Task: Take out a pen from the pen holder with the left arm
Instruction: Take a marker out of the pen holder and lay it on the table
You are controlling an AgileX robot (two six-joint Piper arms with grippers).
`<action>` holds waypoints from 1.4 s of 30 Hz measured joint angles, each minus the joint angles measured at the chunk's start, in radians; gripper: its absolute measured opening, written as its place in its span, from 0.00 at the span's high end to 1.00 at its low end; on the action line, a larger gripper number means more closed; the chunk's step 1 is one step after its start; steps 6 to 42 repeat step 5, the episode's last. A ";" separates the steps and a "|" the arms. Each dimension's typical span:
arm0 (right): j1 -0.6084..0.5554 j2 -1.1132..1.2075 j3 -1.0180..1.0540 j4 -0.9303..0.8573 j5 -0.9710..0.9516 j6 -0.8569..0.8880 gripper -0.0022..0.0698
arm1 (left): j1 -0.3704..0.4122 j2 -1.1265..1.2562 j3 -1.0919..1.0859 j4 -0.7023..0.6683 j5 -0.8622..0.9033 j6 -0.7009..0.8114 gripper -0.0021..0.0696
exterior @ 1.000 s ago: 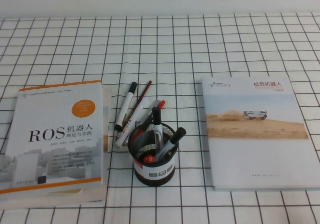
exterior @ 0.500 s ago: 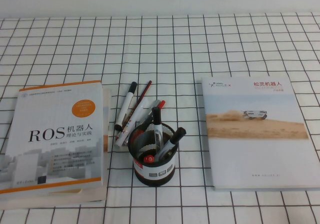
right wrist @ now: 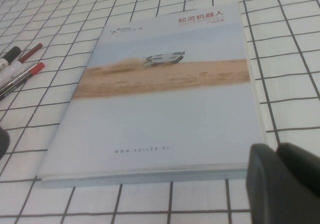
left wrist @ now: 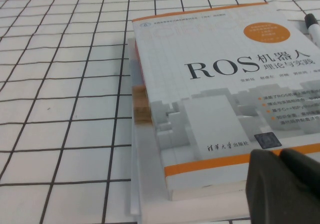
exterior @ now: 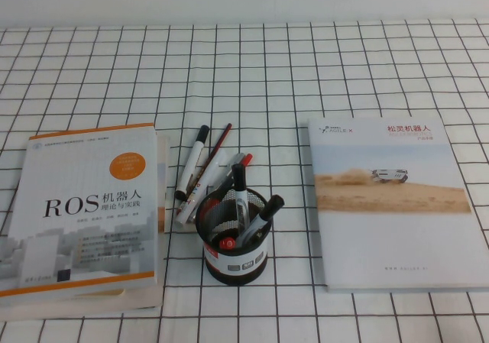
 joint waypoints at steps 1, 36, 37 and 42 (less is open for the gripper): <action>0.000 0.000 0.000 0.000 0.000 0.000 0.99 | 0.000 0.000 0.000 0.000 0.000 0.000 0.97; 0.000 0.000 0.000 0.000 0.000 0.000 0.99 | 0.000 0.000 0.000 0.000 0.000 0.000 0.97; 0.000 0.000 0.000 0.000 0.000 0.000 0.99 | 0.000 0.000 0.000 0.000 0.000 0.000 0.97; 0.000 0.000 0.000 0.000 0.000 0.000 0.99 | 0.000 0.000 0.000 0.000 0.000 0.000 0.97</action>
